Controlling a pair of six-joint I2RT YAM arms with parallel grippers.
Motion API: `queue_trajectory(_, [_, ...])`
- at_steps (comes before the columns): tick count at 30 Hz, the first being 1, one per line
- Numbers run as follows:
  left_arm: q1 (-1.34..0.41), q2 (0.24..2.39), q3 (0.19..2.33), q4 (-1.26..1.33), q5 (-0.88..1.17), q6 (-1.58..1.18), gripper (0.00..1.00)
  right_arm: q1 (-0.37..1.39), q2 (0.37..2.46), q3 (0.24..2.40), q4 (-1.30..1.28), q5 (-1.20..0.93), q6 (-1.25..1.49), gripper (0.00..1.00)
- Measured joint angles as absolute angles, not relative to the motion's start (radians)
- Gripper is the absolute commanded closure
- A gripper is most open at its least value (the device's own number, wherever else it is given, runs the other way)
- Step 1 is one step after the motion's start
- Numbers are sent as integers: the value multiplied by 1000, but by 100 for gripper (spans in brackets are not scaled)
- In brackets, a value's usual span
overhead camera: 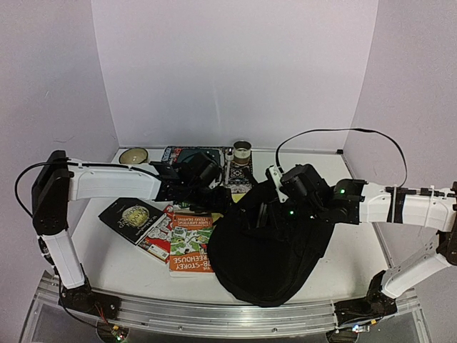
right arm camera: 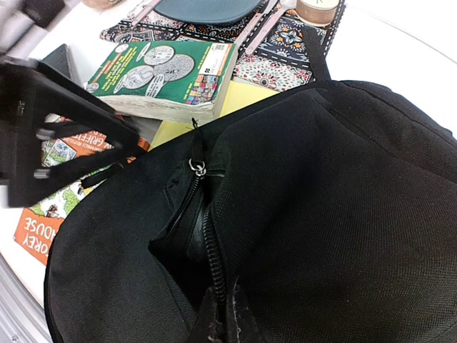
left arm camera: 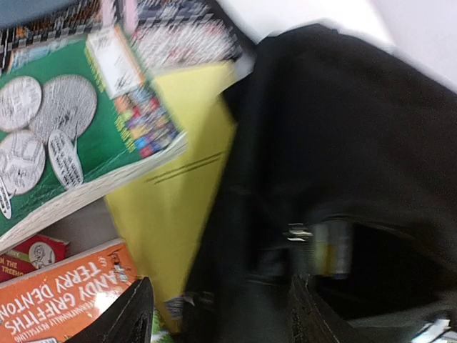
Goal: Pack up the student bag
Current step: Place the pen in the lower front pocket of the bag, then grab the student bag from the center of the board.
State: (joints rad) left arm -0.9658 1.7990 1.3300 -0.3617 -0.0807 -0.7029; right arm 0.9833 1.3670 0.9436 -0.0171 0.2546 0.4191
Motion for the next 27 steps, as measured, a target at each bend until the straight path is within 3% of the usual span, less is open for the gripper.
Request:
queue_trajectory(12, [-910, 1960, 1440, -441, 42, -622, 38, 984, 1365, 943, -17, 254, 419, 100])
queue_trajectory(16, [-909, 1984, 1469, -441, 108, -603, 44, 983, 1365, 942, -17, 254, 419, 100])
queue_trajectory(20, [-907, 1993, 1472, -445, 145, -591, 62, 983, 1365, 941, -17, 254, 419, 100])
queue_trajectory(25, [-908, 2001, 1472, -447, 175, -575, 97, 983, 1364, 940, -16, 257, 418, 100])
queue_trajectory(27, [-908, 2000, 1472, -445, 181, -574, 100, 984, 1361, 934, -15, 262, 416, 100])
